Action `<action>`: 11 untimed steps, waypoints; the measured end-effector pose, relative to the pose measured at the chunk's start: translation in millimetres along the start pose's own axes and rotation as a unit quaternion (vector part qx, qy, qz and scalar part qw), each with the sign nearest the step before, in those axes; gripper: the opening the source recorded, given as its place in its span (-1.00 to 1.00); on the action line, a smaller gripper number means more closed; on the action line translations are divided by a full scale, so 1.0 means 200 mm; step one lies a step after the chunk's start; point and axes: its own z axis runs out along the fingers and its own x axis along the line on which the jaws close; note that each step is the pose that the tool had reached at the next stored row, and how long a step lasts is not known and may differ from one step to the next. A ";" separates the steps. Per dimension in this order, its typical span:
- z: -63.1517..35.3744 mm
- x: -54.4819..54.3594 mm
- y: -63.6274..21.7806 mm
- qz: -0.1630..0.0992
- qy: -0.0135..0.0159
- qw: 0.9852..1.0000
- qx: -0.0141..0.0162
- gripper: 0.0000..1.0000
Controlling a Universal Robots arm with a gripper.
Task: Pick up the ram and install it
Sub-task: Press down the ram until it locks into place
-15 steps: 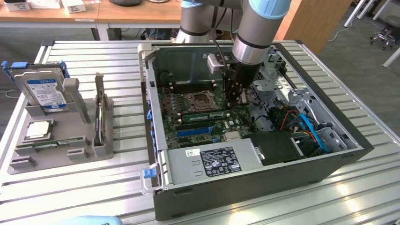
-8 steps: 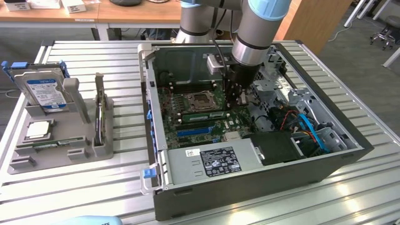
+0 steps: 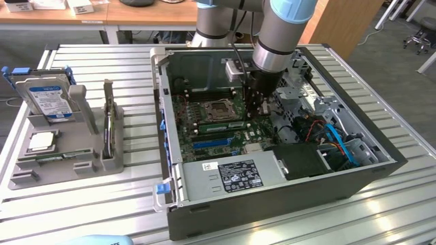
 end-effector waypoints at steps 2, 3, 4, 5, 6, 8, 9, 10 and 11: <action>0.000 0.00 0.000 0.000 0.000 1.000 0.000 -0.80; 0.001 0.00 0.000 0.000 0.000 1.000 0.000 -0.80; 0.002 0.00 0.000 0.000 0.000 1.000 0.000 -0.80; 0.005 0.00 0.000 0.000 0.000 1.000 0.000 -0.80; 0.007 0.00 0.000 0.000 0.000 1.000 0.000 -0.80; 0.011 0.00 0.000 0.000 0.000 1.000 0.000 -0.80; 0.011 0.00 0.000 0.000 0.000 1.000 0.000 -0.80; 0.011 0.00 0.000 0.000 0.000 1.000 0.000 -0.80; 0.011 0.00 0.000 0.000 0.000 1.000 0.000 -0.80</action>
